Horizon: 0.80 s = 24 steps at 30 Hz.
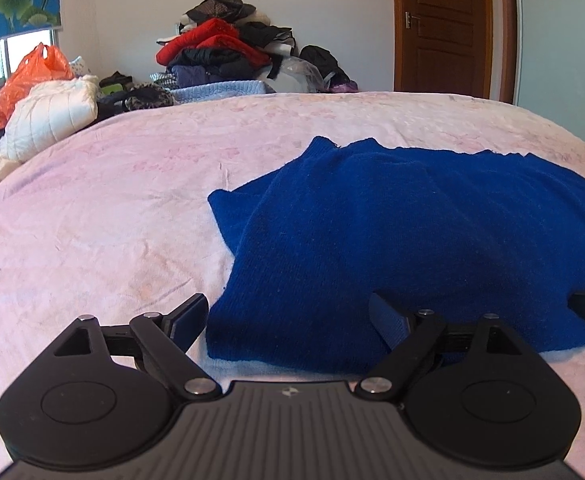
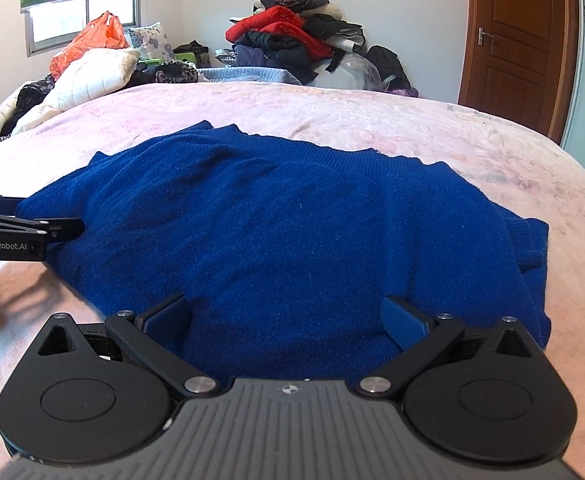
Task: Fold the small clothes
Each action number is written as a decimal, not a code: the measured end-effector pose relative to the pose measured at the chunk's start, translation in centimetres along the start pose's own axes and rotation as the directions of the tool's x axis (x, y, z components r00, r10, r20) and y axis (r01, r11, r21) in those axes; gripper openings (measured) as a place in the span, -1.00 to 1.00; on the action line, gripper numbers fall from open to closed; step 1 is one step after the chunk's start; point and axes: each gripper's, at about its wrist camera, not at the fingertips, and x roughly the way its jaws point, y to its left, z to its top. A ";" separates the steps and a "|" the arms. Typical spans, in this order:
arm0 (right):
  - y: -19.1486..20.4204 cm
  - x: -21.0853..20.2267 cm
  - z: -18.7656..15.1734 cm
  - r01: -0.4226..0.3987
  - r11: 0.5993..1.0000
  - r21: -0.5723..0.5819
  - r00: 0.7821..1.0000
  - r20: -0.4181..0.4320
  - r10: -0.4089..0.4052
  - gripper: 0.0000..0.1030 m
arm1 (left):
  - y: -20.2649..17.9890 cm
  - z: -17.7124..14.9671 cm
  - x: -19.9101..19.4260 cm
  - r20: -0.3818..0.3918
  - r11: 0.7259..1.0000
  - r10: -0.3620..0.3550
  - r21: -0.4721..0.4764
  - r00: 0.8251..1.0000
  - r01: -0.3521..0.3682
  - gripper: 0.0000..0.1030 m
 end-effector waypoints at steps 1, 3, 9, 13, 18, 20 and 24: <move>0.1 0.0 -0.1 0.005 1.000 -0.010 1.000 0.000 -0.005 0.99 | 0.2 0.0 0.0 -0.002 1.000 -0.007 -0.011 1.000 0.007 0.71; 0.3 0.1 -0.1 0.008 1.000 -0.019 1.000 -0.002 -0.008 1.00 | 0.6 -0.1 0.1 -0.008 0.999 -0.021 -0.037 1.000 0.021 0.73; -0.2 0.0 -0.2 -0.018 1.000 0.011 1.000 0.000 0.018 1.00 | 1.0 -0.3 0.2 -0.031 0.997 -0.007 -0.080 0.999 0.004 0.94; -0.1 0.0 -0.2 -0.010 1.000 0.001 1.000 -0.003 0.010 1.00 | 0.6 -0.3 0.1 -0.025 0.998 0.018 -0.055 1.000 -0.020 0.96; 0.2 0.0 -0.2 0.000 1.000 -0.012 1.000 -0.009 0.000 1.00 | 0.9 -0.3 0.2 -0.032 0.997 0.009 -0.073 0.999 -0.011 0.97; 0.4 0.1 0.0 0.003 1.000 -0.013 1.000 -0.015 -0.003 0.99 | 0.9 -0.2 0.2 -0.033 0.997 0.008 -0.076 0.999 -0.010 0.97; 1.2 -0.6 1.2 0.042 0.999 -0.013 0.999 -0.006 -0.042 0.98 | 0.9 -0.2 0.1 -0.034 0.997 0.006 -0.079 0.999 -0.009 0.98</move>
